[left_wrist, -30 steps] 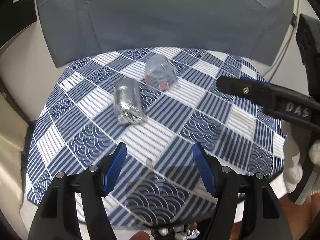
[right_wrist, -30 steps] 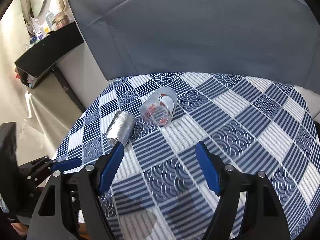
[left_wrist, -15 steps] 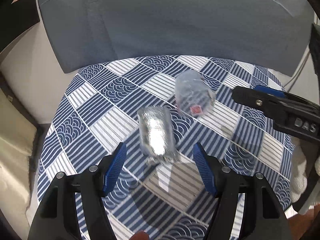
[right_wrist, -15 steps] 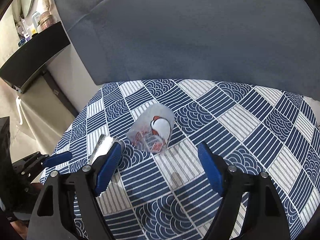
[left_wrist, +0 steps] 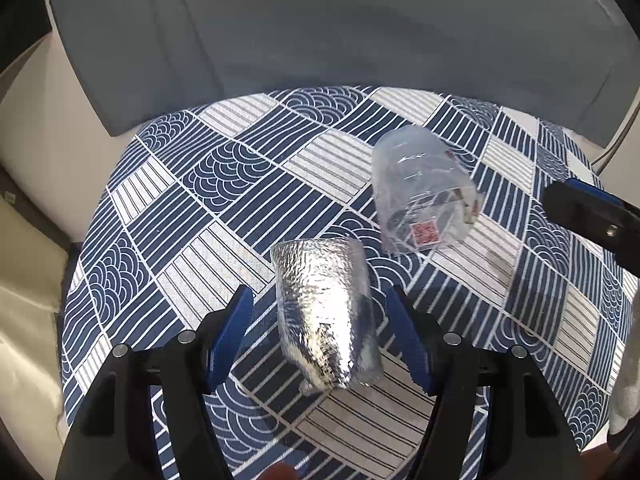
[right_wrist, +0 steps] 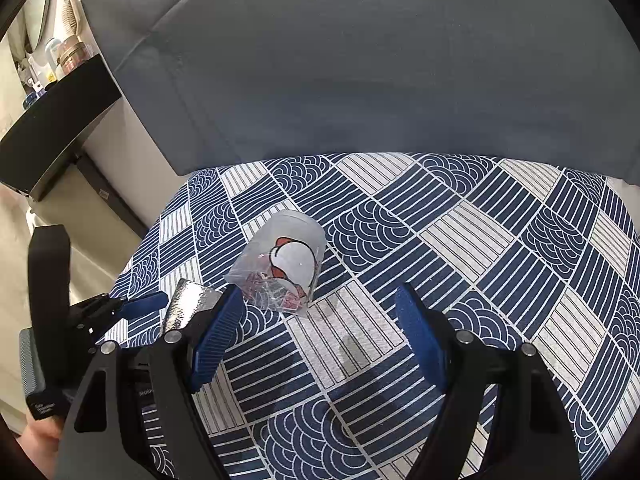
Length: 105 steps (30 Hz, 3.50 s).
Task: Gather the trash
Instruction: 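Grasp the foil roll with the left tool while the right tool grasps the clear plastic cup, then carry the foil roll and clear cup with both tools over the bin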
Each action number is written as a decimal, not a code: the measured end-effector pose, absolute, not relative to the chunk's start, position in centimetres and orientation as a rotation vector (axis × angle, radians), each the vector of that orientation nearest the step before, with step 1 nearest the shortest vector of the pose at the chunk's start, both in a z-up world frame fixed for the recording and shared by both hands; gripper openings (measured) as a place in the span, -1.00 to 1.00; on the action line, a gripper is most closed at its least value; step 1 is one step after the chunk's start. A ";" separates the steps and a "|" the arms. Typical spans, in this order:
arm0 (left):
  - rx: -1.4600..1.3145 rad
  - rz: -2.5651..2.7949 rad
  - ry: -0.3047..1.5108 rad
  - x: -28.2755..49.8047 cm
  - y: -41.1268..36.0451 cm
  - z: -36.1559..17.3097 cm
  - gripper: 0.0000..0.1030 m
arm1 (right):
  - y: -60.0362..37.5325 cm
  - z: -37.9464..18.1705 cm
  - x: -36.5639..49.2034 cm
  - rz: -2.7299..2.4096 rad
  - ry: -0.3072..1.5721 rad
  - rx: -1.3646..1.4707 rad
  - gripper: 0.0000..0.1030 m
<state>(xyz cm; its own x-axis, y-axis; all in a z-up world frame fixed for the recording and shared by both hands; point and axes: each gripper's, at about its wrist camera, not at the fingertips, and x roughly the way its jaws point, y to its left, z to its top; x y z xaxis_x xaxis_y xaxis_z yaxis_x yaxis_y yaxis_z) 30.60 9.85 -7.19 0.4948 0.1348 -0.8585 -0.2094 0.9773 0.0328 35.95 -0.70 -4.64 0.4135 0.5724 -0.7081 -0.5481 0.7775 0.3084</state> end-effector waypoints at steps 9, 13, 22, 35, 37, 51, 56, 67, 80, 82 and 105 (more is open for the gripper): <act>-0.104 0.196 1.055 31.0 10.8 -8.2 -0.03 | -0.7 -5.5 36.7 0.699 0.920 0.026 0.52; -0.119 0.193 1.041 30.7 11.1 -7.6 -0.04 | -0.5 -5.5 36.8 0.700 0.920 0.027 0.52; -0.141 0.179 1.001 29.0 11.2 -5.6 -0.05 | 1.5 -5.8 37.0 0.708 0.929 0.024 0.52; -0.165 0.166 0.966 26.5 11.4 -3.6 -0.05 | 6.2 -6.9 39.1 0.699 0.996 0.056 0.63; -0.168 0.163 0.962 26.2 11.4 -3.4 -0.05 | 7.1 -7.5 39.3 0.683 1.014 0.047 0.63; -0.180 0.163 0.947 24.8 11.6 -2.5 -0.05 | 9.0 -9.6 40.2 0.650 1.054 0.025 0.31; -0.186 0.158 0.946 24.5 11.7 -2.4 -0.05 | 8.5 -9.1 39.7 0.653 1.037 0.019 0.27; -0.182 0.115 0.977 21.5 9.3 -2.6 -0.05 | 4.8 -7.0 34.9 0.682 1.017 0.048 0.26; -0.097 0.084 0.969 15.5 4.1 0.5 -0.05 | -1.2 -5.1 25.6 0.712 1.024 0.120 0.26; -0.091 0.081 0.968 14.6 3.5 0.7 -0.05 | -2.2 -4.9 24.2 0.715 1.021 0.129 0.26; -0.077 0.064 1.026 2.8 -2.8 -3.3 -0.04 | -10.3 -5.6 9.6 0.720 1.020 0.066 0.26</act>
